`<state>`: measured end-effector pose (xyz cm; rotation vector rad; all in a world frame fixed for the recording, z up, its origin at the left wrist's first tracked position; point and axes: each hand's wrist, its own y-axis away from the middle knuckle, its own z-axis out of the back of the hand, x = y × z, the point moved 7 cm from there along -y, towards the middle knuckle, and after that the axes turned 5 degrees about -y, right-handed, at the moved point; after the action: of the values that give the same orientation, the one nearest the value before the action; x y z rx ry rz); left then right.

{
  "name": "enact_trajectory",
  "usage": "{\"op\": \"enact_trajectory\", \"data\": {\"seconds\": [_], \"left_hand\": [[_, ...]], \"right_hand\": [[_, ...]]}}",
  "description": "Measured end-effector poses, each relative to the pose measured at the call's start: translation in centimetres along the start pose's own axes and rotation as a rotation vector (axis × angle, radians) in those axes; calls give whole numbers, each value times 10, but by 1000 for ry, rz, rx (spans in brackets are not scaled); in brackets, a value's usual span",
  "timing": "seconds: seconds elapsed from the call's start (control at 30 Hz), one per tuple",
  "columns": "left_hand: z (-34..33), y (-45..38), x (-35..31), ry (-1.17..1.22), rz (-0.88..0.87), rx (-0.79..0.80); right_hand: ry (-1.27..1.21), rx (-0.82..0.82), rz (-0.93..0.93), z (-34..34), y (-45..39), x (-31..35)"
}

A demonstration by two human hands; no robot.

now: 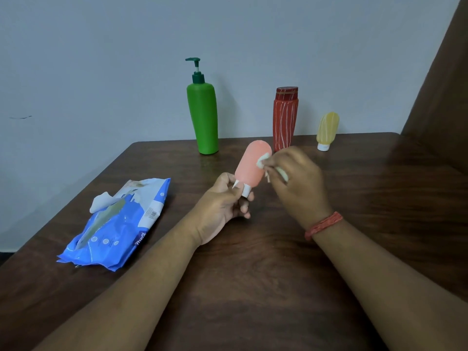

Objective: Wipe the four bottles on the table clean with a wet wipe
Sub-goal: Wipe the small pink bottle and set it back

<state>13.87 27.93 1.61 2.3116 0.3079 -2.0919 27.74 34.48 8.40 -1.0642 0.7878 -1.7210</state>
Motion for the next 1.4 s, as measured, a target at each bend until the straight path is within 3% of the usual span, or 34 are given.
{"op": "enact_trajectory", "data": {"seconds": [0.07, 0.2, 0.3, 0.37, 0.43, 0.5, 0.67, 0.93, 1.2, 1.4], "left_hand": [[-3, 0, 2, -111, 2, 30], [-2, -2, 1, -443, -18, 44], [1, -2, -1, -679, -37, 17], [5, -2, -1, -741, -42, -9], [7, -3, 1, -740, -41, -24], [8, -4, 1, -717, -41, -35], [5, -5, 0, -667, -44, -36], [7, -5, 2, -684, -8, -32], [6, -1, -3, -637, -16, -86], [2, 2, -9, -753, -71, -106]], "right_hand": [[-7, -91, -80, 13, -2, -12], [-5, -97, -143, 17, -1, -19], [26, -73, -79, 11, -3, -11], [79, 35, 24, 0, -2, 4], [138, 182, 145, -12, 1, 18], [180, 217, 178, -13, -1, 15], [189, 40, -65, 11, -9, -25], [33, -44, -62, 12, -4, -10], [36, 310, 169, -26, 3, 26], [-6, 488, 152, -37, 10, 33]]}}
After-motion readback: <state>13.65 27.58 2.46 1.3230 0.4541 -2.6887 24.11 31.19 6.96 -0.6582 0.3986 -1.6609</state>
